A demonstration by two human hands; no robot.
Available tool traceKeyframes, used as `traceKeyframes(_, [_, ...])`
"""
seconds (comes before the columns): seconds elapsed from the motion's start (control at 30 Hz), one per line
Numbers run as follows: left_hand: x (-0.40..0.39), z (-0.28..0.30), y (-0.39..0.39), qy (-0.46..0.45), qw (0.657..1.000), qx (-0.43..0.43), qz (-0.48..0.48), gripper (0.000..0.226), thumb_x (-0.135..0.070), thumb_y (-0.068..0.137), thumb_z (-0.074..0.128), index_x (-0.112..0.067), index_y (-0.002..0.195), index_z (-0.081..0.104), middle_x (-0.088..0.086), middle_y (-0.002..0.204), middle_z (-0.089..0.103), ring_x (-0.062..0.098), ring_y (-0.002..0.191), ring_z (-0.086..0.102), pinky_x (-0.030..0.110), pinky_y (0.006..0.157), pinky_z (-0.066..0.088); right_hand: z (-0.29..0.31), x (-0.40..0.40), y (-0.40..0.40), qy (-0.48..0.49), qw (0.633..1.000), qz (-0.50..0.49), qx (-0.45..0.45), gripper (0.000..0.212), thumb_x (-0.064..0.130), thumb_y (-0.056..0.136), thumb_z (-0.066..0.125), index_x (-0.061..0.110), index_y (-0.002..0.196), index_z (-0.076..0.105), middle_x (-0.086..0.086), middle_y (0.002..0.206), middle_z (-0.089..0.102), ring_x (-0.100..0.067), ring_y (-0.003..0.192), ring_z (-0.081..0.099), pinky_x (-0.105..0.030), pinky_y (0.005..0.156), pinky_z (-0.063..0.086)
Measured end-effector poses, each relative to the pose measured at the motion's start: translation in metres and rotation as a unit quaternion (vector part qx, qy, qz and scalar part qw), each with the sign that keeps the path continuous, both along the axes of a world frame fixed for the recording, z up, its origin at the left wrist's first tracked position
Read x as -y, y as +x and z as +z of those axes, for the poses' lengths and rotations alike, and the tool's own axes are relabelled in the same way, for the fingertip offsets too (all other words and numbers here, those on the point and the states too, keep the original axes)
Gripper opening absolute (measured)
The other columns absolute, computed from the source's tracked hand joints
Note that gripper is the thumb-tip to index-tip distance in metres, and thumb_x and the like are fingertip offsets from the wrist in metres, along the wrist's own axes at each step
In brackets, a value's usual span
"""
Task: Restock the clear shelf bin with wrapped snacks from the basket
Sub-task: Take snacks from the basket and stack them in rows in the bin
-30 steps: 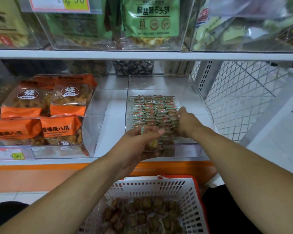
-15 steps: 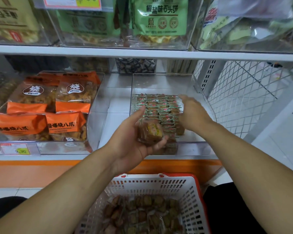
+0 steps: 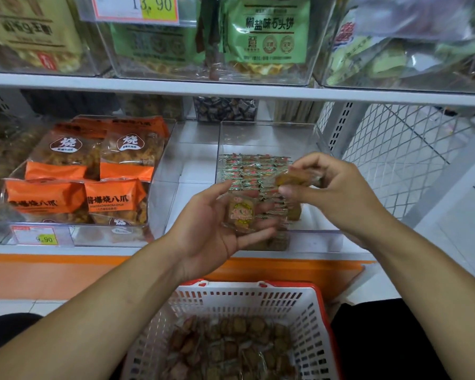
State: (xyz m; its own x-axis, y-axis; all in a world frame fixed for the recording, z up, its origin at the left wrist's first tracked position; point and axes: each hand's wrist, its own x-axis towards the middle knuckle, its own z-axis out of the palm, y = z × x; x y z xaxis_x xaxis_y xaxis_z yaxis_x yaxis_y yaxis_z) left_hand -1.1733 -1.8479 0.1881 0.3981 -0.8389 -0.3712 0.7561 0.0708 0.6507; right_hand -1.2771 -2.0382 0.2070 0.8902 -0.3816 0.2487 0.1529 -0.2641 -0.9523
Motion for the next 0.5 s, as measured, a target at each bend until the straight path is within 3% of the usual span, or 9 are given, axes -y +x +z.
traceKeyframes(0.07, [-0.001,-0.001,0.001,-0.004,1.000,0.004,-0.003,0.063,-0.047,0.101,0.042,-0.001,0.142,0.053,0.026,0.129,0.066,0.043,0.116,0.066,0.047,0.091,0.060,0.003,0.004,-0.004,0.006,0.999,0.040,-0.025,0.028,0.027,0.066,0.084,0.030,0.092,0.077,0.001,0.092,0.077,-0.009,0.083,0.068,-0.025,0.075,0.057])
traceKeyframes(0.13, [-0.001,-0.004,0.002,-0.001,1.000,0.013,-0.011,0.064,-0.050,0.102,0.038,-0.002,0.143,0.052,0.027,0.133,0.064,0.043,0.120,0.064,0.047,0.095,0.058,0.003,0.003,-0.007,-0.049,0.994,0.077,-0.068,0.032,0.031,0.073,0.080,0.026,0.105,0.077,0.001,0.093,0.076,-0.005,0.081,0.064,-0.020,0.072,0.052])
traceKeyframes(0.2, [0.001,-0.006,0.001,0.004,0.999,0.023,-0.025,0.066,-0.055,0.102,0.038,-0.004,0.142,0.054,0.025,0.134,0.064,0.039,0.122,0.064,0.048,0.099,0.056,-0.001,-0.002,-0.006,-0.117,0.982,0.099,-0.111,0.046,0.037,0.075,0.079,0.031,0.120,0.072,0.015,0.090,0.073,0.003,0.078,0.061,-0.015,0.070,0.047])
traceKeyframes(0.27, [0.002,-0.007,-0.002,-0.002,0.998,0.031,-0.050,0.070,-0.061,0.101,0.040,-0.005,0.138,0.057,0.021,0.134,0.065,0.035,0.118,0.066,0.049,0.100,0.055,-0.006,-0.008,-0.003,-0.195,0.964,0.098,-0.150,0.059,0.041,0.072,0.083,0.044,0.128,0.063,0.025,0.086,0.065,0.003,0.077,0.059,-0.019,0.072,0.048])
traceKeyframes(0.4, [0.006,-0.011,-0.008,-0.016,0.988,0.103,-0.116,0.064,-0.064,0.099,0.041,-0.015,0.125,0.072,0.014,0.124,0.071,0.025,0.101,0.071,0.040,0.097,0.055,-0.009,-0.012,-0.002,-0.259,0.938,0.120,-0.196,0.054,0.051,0.069,0.085,0.047,0.120,0.067,0.018,0.095,0.060,0.003,0.087,0.057,-0.021,0.076,0.045])
traceKeyframes(0.5, [0.008,-0.013,-0.009,-0.003,0.990,0.106,-0.097,0.062,-0.064,0.095,0.051,-0.015,0.129,0.066,0.012,0.117,0.073,0.023,0.095,0.071,0.036,0.085,0.058,-0.009,-0.011,-0.005,-0.247,0.937,0.134,-0.207,0.045,0.046,0.067,0.090,0.037,0.106,0.068,0.020,0.097,0.061,0.005,0.088,0.059,-0.014,0.073,0.043])
